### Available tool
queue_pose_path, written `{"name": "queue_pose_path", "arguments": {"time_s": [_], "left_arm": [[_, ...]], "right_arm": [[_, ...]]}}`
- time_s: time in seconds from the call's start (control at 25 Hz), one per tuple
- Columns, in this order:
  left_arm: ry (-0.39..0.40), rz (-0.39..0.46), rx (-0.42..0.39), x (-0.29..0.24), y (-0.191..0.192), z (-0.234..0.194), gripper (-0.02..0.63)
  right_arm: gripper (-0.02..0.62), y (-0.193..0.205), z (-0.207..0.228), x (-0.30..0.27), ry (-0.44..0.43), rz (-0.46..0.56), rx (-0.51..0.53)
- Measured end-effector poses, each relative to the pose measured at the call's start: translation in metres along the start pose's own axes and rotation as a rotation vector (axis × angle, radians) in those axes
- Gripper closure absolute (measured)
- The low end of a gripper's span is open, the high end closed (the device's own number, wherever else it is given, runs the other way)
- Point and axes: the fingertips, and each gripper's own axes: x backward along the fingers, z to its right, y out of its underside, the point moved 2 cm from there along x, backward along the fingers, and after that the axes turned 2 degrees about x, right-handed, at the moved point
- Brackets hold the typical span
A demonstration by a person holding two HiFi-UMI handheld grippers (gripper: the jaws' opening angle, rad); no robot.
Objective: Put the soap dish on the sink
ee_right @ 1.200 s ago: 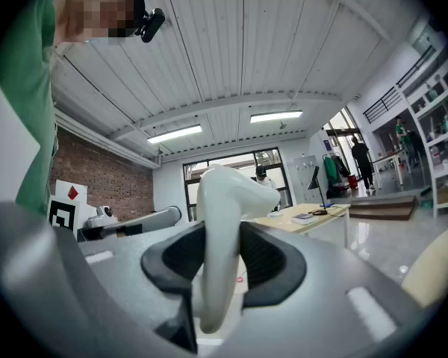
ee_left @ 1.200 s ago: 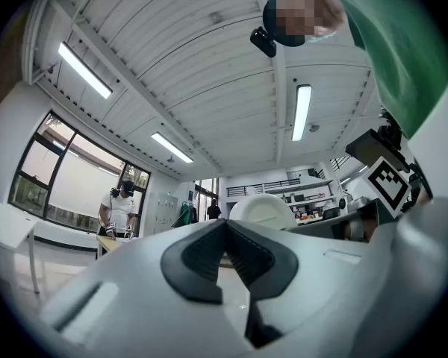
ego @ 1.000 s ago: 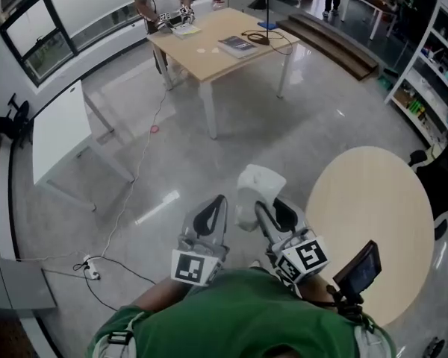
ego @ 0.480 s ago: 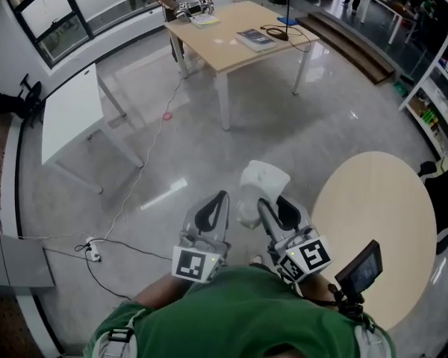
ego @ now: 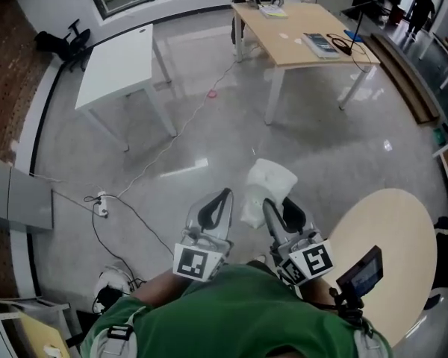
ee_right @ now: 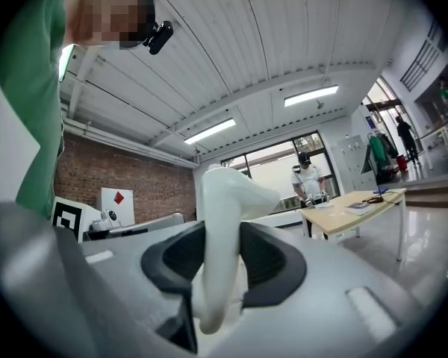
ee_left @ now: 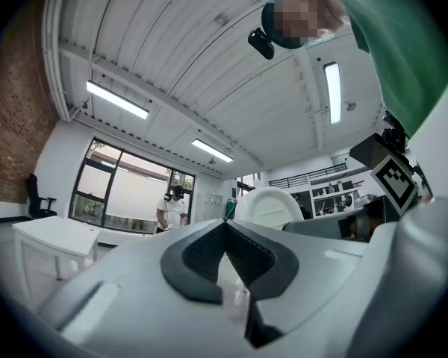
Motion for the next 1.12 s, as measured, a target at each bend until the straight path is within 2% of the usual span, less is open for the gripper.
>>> {"name": "queue_pose_path", "arguments": {"time_s": [0.2, 0.32, 0.64, 1.12], "left_arm": [[-0.134, 0.024, -0.005, 0.028, -0.010, -0.054, 0.600], [-0.194, 0.038, -0.008, 0.047, -0.018, -0.085, 0.600], [-0.318, 0.058, -0.004, 0.103, -0.027, -0.168, 0.600], [-0.482, 0.080, 0.004, 0.146, -0.028, -0.242, 0.600]], "right_arm": [[0.463, 0.002, -0.044, -0.046, -0.153, 0.025, -0.015], [0.463, 0.007, -0.072, -0.072, -0.217, 0.017, -0.013], [0.463, 0.025, -0.145, -0.140, -0.313, -0.002, 0.001], [0.463, 0.038, -0.205, -0.208, -0.458, -0.054, -0.010]]}}
